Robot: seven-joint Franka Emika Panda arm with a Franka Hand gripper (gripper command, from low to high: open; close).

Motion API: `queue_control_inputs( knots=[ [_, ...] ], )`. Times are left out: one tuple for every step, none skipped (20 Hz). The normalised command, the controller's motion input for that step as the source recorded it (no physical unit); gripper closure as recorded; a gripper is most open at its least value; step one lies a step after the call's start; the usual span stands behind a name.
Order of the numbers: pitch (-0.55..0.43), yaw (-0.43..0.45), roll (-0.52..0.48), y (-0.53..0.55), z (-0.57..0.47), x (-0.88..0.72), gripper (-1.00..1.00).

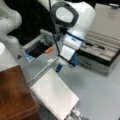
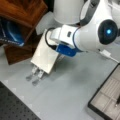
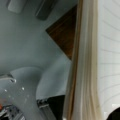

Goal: Open the box. Pick up the pen. Place the pen in the box. Pick up the book. Place the book on the shelf.

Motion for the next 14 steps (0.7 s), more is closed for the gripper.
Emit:
queue_control_inputs(
  knots=[
    [-0.159,0.155,-0.283,-0.28,-0.07,-0.24,-1.00],
    [-0.155,0.149,-0.261,-0.28,-0.07,-0.24,-1.00],
    [-0.151,0.142,-0.232,-0.27,-0.06,-0.24,-1.00],
    [-0.152,0.141,-0.217,-0.27,-0.06,-0.23,-1.00],
    [-0.166,0.143,-0.228,-0.28,-0.07,-0.23,-1.00],
    [-0.171,0.147,-0.228,-0.28,-0.06,-0.22,-1.00],
    [-0.171,0.148,-0.215,-0.28,-0.05,-0.21,-1.00],
    [-0.171,0.150,-0.203,-0.25,-0.04,-0.21,-1.00],
    [-0.172,0.154,-0.196,-0.23,-0.02,-0.20,-1.00],
    [-0.173,0.159,-0.203,-0.21,0.00,-0.19,-1.00],
    [-0.169,0.159,-0.191,-0.19,0.01,-0.19,-1.00],
    [-0.189,0.184,-0.247,-0.15,0.03,-0.19,-1.00],
    [-0.193,0.186,-0.278,-0.13,0.04,-0.19,-1.00],
    [-0.190,0.184,-0.278,-0.11,0.04,-0.20,-1.00]
  ],
)
